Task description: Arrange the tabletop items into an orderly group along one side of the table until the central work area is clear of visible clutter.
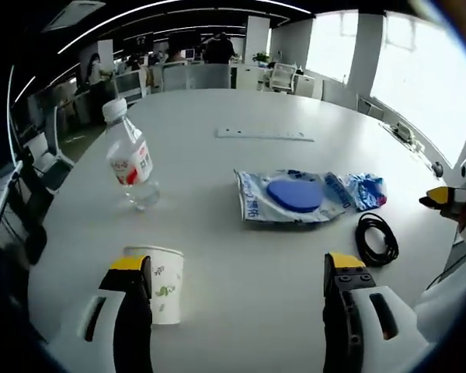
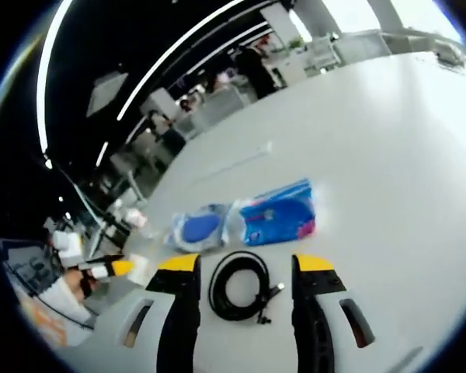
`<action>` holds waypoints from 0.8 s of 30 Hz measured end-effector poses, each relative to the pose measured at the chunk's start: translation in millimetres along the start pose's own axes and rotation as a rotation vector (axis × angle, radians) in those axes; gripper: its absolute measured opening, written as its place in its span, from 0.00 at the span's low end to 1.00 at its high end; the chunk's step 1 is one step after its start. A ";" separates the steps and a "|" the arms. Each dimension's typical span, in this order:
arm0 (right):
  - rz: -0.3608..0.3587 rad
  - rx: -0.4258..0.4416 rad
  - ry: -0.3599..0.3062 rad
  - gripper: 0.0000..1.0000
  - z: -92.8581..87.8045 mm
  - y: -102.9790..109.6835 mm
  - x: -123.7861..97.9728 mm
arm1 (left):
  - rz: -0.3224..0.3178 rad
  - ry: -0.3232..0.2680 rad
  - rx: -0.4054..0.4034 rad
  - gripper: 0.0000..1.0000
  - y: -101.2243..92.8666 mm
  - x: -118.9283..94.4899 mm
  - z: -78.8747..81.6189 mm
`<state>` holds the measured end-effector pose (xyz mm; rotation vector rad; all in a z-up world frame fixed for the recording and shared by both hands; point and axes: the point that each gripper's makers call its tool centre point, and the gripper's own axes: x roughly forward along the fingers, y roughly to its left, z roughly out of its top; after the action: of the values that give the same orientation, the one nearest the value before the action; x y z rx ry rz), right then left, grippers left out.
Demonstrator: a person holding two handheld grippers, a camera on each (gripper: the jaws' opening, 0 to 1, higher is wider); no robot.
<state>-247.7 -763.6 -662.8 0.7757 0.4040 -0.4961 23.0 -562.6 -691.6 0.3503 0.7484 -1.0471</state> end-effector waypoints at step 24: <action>-0.039 0.142 -0.009 0.34 -11.8 -17.8 -5.4 | 0.134 0.013 -0.041 0.76 49.9 -15.4 -4.7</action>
<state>-264.0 -764.2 -677.7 0.9041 0.3784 -0.5688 60.5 -526.1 -688.3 0.3677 0.7465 -0.9030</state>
